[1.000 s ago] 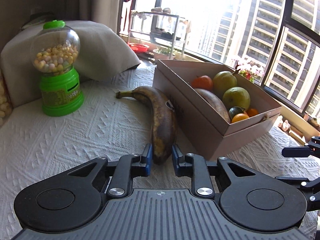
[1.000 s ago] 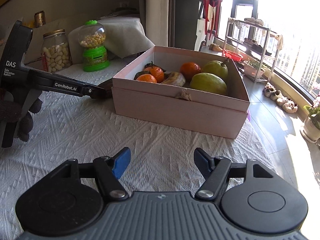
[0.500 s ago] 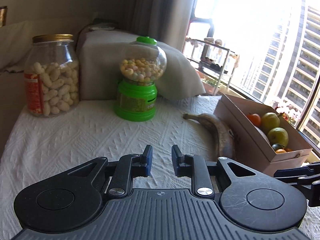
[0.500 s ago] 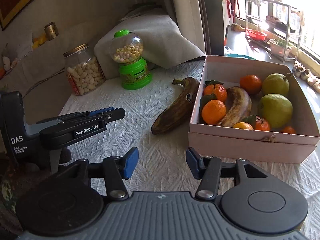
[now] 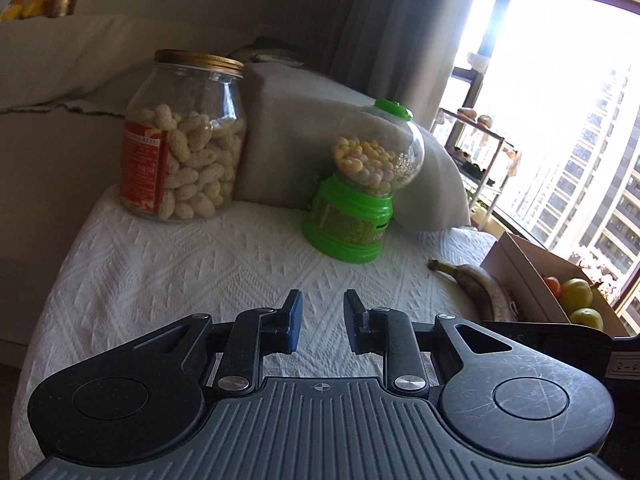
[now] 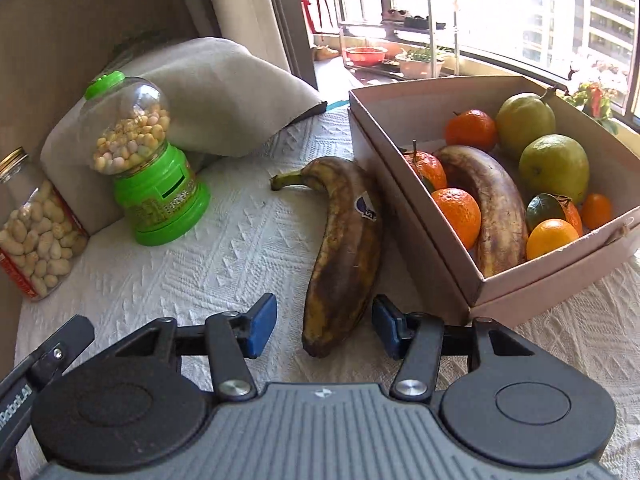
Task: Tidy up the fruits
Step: 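Close the right tool on the banana's middle and lift it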
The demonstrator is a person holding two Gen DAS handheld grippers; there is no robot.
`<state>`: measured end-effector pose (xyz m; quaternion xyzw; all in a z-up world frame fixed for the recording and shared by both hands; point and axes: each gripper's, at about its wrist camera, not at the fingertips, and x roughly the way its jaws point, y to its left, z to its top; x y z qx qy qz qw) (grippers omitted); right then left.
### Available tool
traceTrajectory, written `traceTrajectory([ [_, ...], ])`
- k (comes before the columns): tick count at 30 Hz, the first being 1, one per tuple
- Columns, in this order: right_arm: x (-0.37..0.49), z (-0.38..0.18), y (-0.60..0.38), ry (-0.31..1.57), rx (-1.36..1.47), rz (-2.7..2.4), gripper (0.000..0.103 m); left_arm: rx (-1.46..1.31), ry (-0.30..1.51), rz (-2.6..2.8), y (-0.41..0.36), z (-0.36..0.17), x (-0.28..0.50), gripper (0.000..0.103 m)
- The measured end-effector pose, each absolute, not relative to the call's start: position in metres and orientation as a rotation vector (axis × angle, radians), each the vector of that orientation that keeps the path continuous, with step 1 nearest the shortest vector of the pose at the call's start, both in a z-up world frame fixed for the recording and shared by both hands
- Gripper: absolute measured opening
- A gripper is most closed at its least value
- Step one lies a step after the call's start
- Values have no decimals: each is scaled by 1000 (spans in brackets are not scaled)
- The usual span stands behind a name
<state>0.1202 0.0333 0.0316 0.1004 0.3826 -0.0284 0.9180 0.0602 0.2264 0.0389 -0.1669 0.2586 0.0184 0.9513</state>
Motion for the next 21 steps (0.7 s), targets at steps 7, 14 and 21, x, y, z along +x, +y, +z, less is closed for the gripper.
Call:
traceTrajectory([
  [7, 111, 30, 26, 762, 121, -14, 35, -335, 526, 34, 225, 39, 59, 26],
  [14, 72, 40, -8, 836, 100, 151, 32, -315, 552, 14, 220, 34, 63, 26],
  [21, 9, 47, -37, 924, 5, 370, 32, -341, 510, -108, 209, 44, 53, 26],
])
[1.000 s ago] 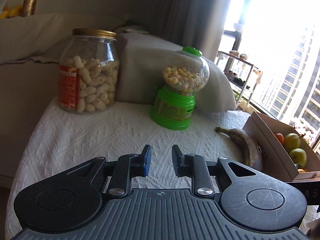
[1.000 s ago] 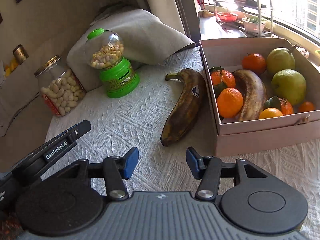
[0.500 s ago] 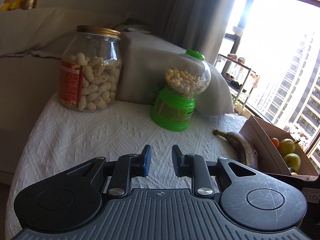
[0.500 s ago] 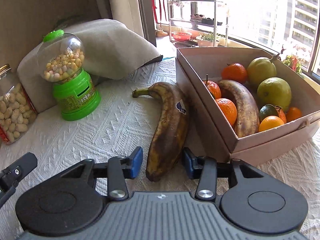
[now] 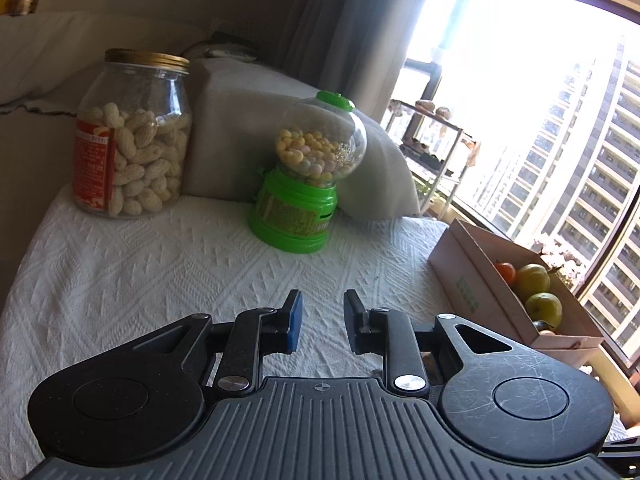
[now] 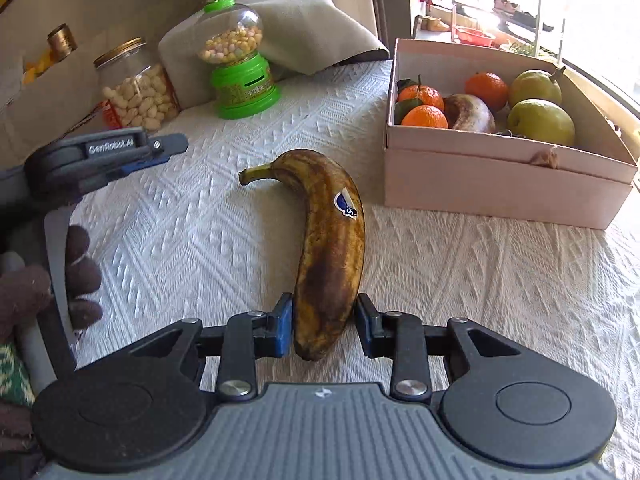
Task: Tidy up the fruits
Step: 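Close the right tool on the banana's middle and lift it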
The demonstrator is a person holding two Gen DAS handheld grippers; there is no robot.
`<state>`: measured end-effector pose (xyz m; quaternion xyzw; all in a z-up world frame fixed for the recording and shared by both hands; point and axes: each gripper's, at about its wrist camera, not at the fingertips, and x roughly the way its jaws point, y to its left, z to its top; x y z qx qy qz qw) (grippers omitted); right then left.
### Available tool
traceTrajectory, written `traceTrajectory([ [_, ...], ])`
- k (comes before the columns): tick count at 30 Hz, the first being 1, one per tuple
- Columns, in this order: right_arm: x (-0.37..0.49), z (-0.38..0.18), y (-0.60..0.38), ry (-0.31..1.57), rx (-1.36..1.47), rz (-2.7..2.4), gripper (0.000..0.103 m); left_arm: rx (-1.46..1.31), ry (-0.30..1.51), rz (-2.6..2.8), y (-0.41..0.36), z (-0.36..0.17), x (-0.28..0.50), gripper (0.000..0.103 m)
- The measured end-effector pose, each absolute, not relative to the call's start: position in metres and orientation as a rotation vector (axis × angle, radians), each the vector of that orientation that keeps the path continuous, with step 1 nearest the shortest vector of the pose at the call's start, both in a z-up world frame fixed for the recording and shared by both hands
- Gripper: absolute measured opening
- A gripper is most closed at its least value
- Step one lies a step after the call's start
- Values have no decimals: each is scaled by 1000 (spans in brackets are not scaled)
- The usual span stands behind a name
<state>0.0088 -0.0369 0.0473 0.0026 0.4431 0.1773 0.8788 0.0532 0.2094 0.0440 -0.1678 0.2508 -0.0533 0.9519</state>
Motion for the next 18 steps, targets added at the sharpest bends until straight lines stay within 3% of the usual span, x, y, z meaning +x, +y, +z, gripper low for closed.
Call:
traceTrajectory([
  [3, 5, 52, -44, 872, 5, 393, 36, -317, 508, -104, 203, 44, 52, 26],
  [6, 20, 54, -39, 818, -20, 382, 47, -291, 538, -92, 199, 39, 56, 26],
  [15, 69, 36, -16, 776, -95, 391, 47, -200, 632, -103, 181, 34, 55, 26],
  [18, 62, 34, -14, 738, -164, 430, 39, -182, 664, -125, 172, 37, 48, 26],
])
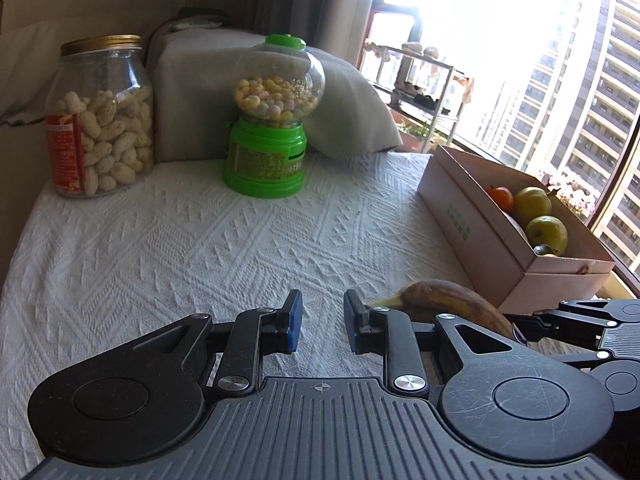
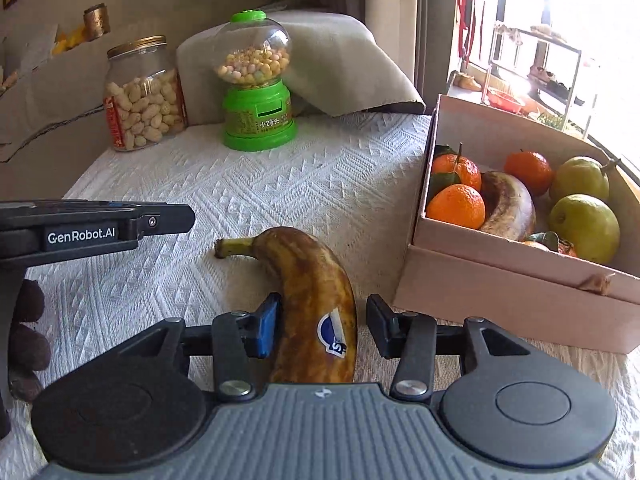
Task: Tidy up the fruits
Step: 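Close the right tool on the banana's middle and lift it, then carry the banana over the pink box, lower it in and open the right tool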
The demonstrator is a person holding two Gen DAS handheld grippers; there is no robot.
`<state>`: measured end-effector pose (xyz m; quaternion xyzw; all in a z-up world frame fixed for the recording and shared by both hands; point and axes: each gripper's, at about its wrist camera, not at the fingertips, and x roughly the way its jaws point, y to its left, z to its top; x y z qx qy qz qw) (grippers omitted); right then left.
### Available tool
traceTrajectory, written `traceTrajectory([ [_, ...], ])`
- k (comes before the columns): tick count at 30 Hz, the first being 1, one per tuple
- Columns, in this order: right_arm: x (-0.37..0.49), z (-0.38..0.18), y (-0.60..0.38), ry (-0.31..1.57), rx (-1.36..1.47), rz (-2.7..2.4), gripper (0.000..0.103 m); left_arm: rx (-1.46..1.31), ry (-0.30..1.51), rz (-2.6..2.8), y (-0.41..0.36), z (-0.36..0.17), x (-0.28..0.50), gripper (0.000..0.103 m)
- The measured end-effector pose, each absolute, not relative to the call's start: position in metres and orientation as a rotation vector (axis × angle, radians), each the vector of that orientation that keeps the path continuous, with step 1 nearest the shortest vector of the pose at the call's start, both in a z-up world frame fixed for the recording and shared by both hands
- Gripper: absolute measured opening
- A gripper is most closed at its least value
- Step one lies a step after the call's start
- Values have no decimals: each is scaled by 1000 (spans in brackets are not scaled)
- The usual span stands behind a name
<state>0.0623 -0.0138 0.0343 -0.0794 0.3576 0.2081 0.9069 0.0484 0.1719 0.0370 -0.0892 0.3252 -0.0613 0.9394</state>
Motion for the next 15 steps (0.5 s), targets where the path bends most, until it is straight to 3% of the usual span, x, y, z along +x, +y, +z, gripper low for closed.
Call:
traceTrajectory([
  [8, 41, 52, -50, 723, -56, 460, 36, -252, 637, -154, 166, 64, 7, 26],
  [15, -7, 134, -123, 462, 92, 474, 35, -250, 567, -270, 131, 105, -11, 26],
])
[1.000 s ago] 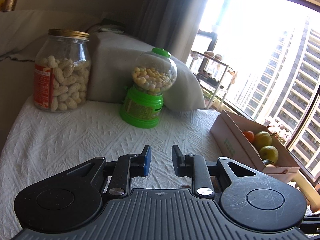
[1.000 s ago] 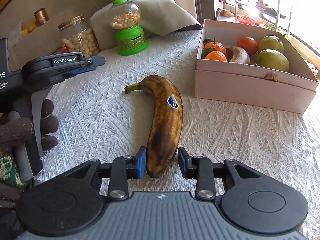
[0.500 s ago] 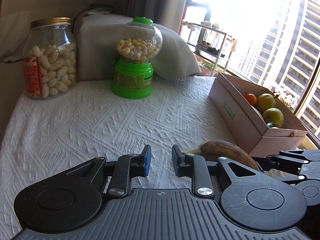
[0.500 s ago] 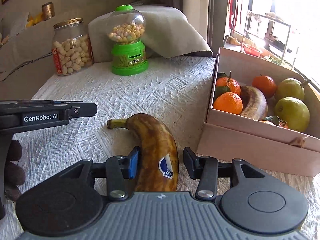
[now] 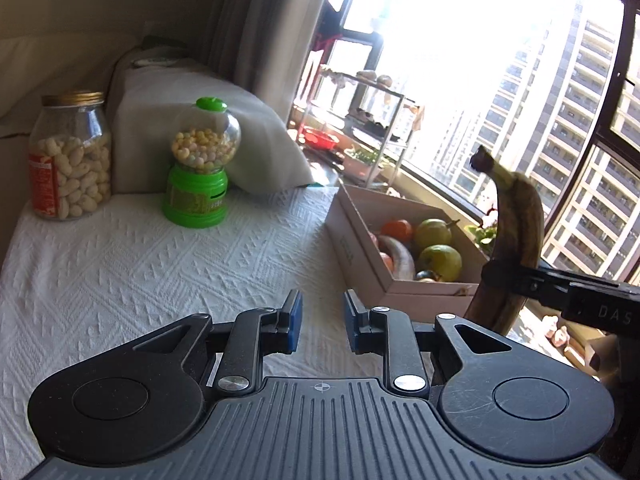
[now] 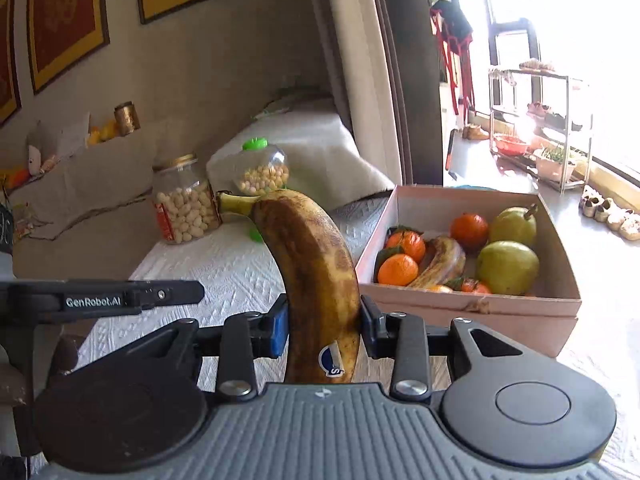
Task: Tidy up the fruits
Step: 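Carry the banana over the pink box, lower it in and open the right tool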
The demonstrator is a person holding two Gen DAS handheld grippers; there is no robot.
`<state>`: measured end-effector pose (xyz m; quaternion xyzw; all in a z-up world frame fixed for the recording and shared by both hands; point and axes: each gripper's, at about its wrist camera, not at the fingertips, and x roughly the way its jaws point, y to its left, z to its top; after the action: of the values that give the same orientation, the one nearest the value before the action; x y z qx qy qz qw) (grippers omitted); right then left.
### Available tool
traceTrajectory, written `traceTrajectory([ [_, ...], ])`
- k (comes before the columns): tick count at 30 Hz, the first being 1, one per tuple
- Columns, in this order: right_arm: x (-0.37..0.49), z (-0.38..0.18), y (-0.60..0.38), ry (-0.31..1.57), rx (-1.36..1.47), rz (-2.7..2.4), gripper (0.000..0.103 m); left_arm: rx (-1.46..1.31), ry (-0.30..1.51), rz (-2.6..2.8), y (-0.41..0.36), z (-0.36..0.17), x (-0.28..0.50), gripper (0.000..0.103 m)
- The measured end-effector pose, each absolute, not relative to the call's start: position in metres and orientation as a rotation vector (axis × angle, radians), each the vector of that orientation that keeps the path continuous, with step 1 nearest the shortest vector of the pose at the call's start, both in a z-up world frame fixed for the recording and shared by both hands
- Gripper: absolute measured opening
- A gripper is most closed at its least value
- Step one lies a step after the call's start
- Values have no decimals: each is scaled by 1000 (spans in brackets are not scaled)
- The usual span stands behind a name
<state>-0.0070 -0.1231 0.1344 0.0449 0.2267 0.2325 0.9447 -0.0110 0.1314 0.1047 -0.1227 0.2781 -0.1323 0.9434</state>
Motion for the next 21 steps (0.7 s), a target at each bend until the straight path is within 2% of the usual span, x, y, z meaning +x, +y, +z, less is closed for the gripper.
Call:
traceTrajectory([
  [4, -4, 193, -160, 306, 98, 422, 35, -196, 551, -372, 92, 117, -9, 26],
  [8, 36, 222, -174, 297, 38, 349, 35, -149, 583, -450, 58, 111, -6, 26],
  [12, 97, 215, -174, 425, -3, 329, 35, -114, 629, -490, 42, 98, -3, 26],
  [21, 193, 142, -153, 830, 100, 372, 35, -160, 700, -487, 53, 66, 16, 26],
])
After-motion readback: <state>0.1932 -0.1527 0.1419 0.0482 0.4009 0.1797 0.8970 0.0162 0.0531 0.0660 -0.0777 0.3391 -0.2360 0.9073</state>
